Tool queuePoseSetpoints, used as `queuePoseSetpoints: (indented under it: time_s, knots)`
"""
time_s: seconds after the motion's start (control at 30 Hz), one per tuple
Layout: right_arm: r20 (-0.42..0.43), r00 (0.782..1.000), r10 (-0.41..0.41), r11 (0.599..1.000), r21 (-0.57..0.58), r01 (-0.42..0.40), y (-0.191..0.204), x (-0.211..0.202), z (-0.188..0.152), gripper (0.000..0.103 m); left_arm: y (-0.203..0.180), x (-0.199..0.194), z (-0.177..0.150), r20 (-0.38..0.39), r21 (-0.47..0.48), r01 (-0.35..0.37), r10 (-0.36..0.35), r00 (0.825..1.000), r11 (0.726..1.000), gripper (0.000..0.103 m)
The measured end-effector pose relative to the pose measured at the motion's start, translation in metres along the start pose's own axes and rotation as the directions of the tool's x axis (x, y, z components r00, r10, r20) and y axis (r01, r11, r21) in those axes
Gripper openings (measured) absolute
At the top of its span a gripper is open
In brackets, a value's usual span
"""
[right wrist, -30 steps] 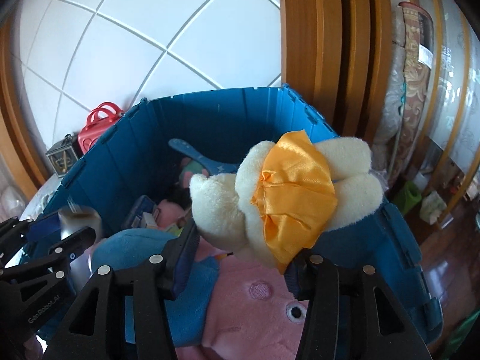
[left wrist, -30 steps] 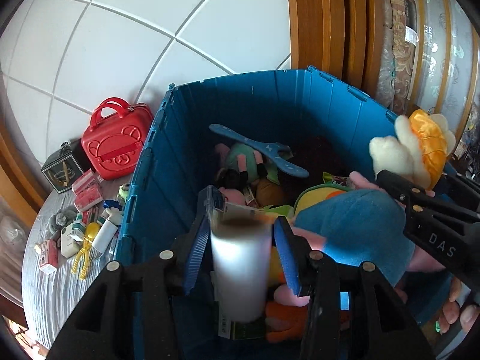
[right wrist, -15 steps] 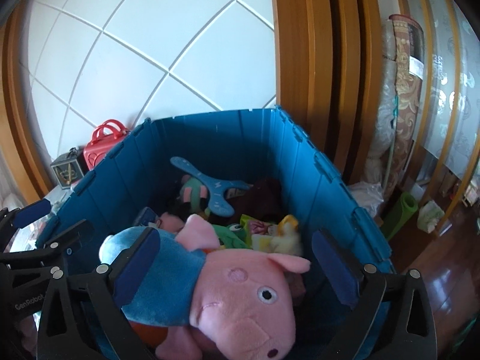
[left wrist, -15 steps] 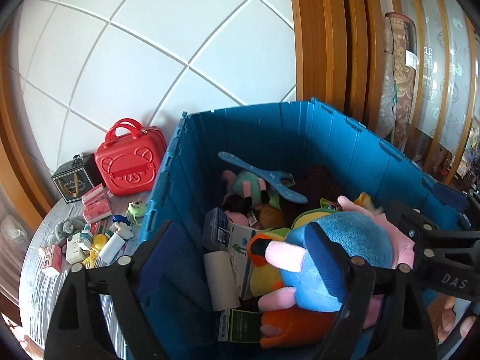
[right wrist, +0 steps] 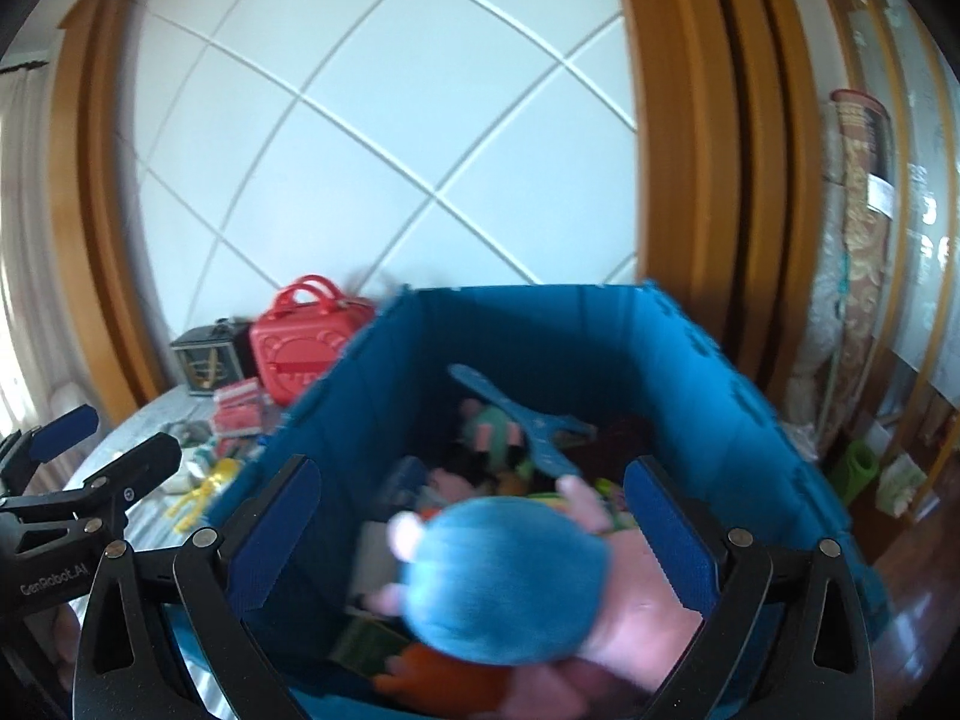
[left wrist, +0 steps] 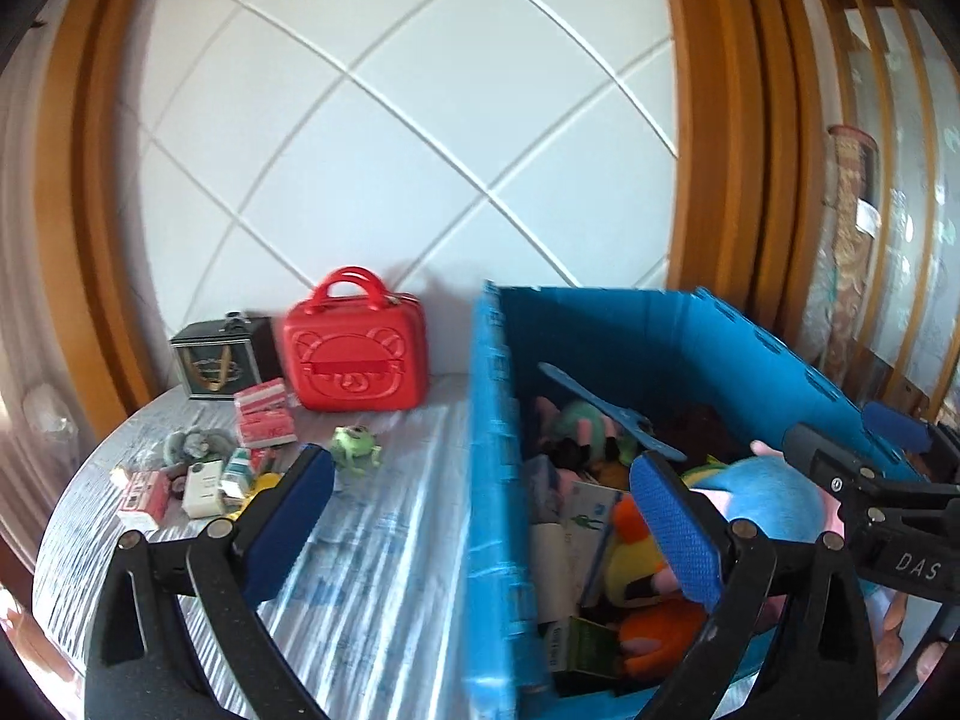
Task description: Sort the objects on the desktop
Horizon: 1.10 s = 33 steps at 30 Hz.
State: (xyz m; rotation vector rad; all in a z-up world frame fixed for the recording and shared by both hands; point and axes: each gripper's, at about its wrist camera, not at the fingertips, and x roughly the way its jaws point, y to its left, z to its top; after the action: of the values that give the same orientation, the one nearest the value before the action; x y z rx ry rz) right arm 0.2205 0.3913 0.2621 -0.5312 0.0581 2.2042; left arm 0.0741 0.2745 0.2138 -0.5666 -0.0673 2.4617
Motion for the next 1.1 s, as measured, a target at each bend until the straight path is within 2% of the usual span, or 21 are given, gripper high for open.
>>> queuePoseSetpoints:
  time_s: [0.17,0.27,0.47,0.53,0.67,0.8,0.9,1.0,1.1]
  knots:
    - [0.006,0.997,0.082,0.994,-0.066,-0.082,0.063,0.004,0.005,0.103,0.062,-0.013,-0.002,0.008,-0.059,-0.052,0.052,0.999,0.997,0.101]
    - [0.015,0.992,0.125,0.987,-0.103,-0.123,0.105,0.004,0.006,0.103,0.101,-0.013,-0.006,-0.002,-0.074,-0.107,0.107,0.994,0.992,0.101]
    - [0.007,0.988,0.151,0.978,-0.146,-0.149,0.202,0.019,0.001,0.103,0.204,0.003,-0.03,-0.066,-0.111,-0.149,0.142,0.988,0.983,0.101]
    - [-0.01,0.99,0.142,0.98,-0.142,-0.142,0.237,0.033,-0.003,0.103,0.247,0.012,-0.043,-0.085,-0.115,-0.17,0.161,0.983,0.979,0.101]
    - [-0.091,0.991,0.099,0.989,-0.099,-0.108,0.328,0.088,-0.016,0.103,0.352,0.032,-0.067,-0.138,-0.11,-0.203,0.188,0.973,0.973,0.101]
    - [-0.184,0.983,0.026,0.999,-0.037,-0.033,0.389,0.145,-0.03,0.103,0.446,0.06,-0.083,-0.192,-0.074,-0.224,0.206,0.959,0.972,0.101]
    - [-0.286,0.958,-0.025,1.0,0.002,0.026,0.415,0.189,-0.045,0.103,0.506,0.093,-0.093,-0.278,-0.08,-0.24,0.21,0.938,0.967,0.101]
    - [-0.387,0.92,-0.062,0.994,0.06,0.093,0.421,0.233,-0.06,0.103,0.556,0.13,-0.1,-0.337,-0.097,-0.237,0.192,0.922,0.967,0.101]
    - [-0.489,0.864,-0.118,0.981,0.077,0.178,0.419,0.277,-0.079,0.103,0.594,0.17,-0.11,-0.403,-0.099,-0.266,0.206,0.892,0.959,0.101]
